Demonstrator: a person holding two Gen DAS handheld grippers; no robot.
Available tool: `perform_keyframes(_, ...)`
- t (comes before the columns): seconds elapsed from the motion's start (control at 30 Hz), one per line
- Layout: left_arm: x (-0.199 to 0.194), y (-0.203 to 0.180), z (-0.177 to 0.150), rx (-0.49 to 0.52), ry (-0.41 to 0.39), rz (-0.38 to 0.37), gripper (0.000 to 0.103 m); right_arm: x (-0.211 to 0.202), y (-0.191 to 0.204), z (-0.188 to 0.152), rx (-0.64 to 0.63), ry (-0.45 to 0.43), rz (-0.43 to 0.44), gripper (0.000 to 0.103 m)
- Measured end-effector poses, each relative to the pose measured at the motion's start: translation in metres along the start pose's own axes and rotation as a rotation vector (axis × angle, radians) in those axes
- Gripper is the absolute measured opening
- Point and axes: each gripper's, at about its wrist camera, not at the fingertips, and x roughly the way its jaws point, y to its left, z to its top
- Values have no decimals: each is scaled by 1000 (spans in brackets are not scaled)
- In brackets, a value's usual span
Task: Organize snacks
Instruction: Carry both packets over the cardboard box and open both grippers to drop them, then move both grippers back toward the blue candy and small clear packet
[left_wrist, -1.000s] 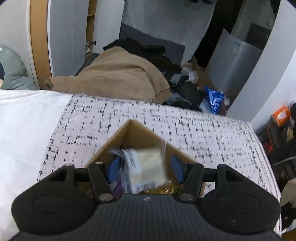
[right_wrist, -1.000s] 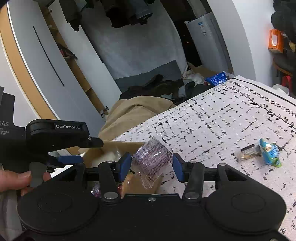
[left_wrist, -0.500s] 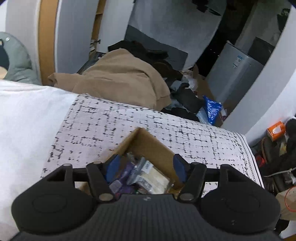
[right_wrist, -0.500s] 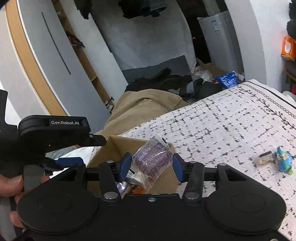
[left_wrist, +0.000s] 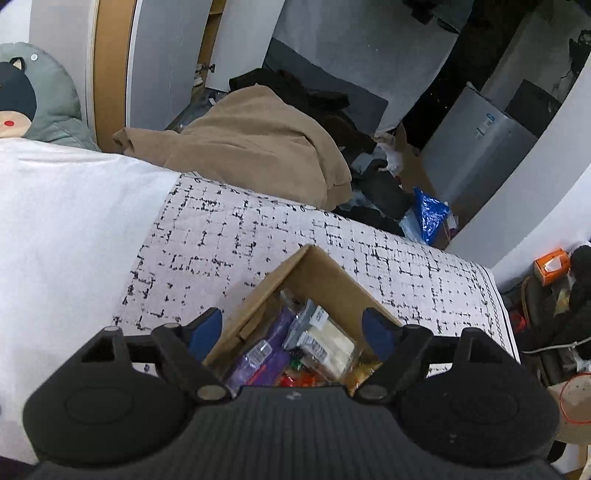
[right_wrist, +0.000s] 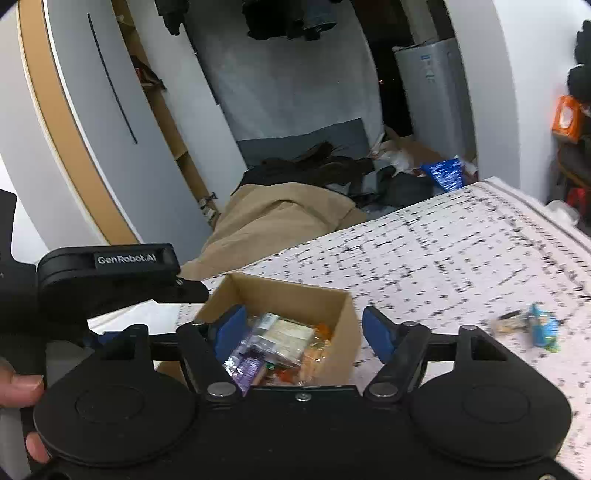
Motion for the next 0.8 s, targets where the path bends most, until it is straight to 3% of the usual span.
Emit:
perform_keyframes(0.23,-16,-10,-6,26,3,-37,96,-29,-12,2,-6,7,-53,80)
perform_keyframes(0.4,-21,-25,-14,49,34,-90,98,-55,-24,4,-23,10,-100,86)
perform_keyframes(0.8,-32,-75,-40,216,59,-190,103,-82,-69,-6,64,15,-179,88)
